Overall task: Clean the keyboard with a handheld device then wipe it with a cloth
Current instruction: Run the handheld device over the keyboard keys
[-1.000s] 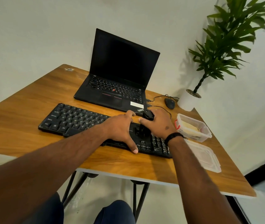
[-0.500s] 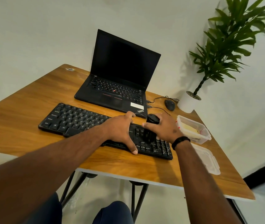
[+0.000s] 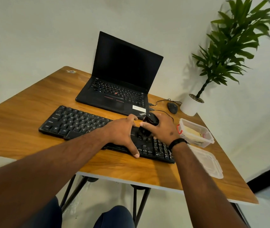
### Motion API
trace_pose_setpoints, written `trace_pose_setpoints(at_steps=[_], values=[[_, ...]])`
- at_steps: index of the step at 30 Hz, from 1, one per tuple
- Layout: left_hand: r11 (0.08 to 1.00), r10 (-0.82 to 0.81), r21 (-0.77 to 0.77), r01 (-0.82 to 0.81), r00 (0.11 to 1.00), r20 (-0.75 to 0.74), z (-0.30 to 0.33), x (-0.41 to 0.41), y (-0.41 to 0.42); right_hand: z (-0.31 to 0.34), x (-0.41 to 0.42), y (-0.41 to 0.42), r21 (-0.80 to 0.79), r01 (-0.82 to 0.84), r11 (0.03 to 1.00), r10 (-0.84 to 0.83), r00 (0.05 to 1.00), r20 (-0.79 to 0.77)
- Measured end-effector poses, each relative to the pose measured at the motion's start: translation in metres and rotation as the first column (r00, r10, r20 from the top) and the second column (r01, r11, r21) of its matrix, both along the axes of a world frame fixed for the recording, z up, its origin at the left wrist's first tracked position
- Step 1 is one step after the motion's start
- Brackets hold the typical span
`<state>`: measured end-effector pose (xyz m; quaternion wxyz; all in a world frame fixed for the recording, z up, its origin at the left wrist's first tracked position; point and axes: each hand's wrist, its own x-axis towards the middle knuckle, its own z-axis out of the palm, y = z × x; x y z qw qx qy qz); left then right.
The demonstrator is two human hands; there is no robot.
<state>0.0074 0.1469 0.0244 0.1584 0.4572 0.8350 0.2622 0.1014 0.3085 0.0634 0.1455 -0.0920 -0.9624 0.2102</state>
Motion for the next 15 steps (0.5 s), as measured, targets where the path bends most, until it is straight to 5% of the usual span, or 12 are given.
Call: trace_pose_setpoints(at_steps=[3, 7, 12, 15], values=[[1.000, -0.004, -0.006, 0.004, 1.000, 0.000, -0.001, 0.000, -0.001, -0.001, 0.002, 0.010, 0.137, 0.101, 0.985, -0.094, 0.994, -0.054], [1.000, 0.005, 0.008, -0.005, 1.000, -0.004, -0.003, -0.001, 0.000, -0.003, 0.013, 0.000, -0.235, -0.086, 0.968, 0.071, 0.995, -0.071], [1.000, -0.005, -0.005, 0.005, 1.000, -0.009, -0.001, -0.001, 0.000, -0.005, 0.002, 0.004, 0.071, 0.131, 0.989, -0.121, 0.985, -0.126], [1.000, -0.007, 0.005, 0.007, 1.000, -0.009, -0.003, -0.001, 0.000, -0.002, 0.007, -0.001, -0.132, -0.036, 0.991, 0.025, 0.996, -0.080]])
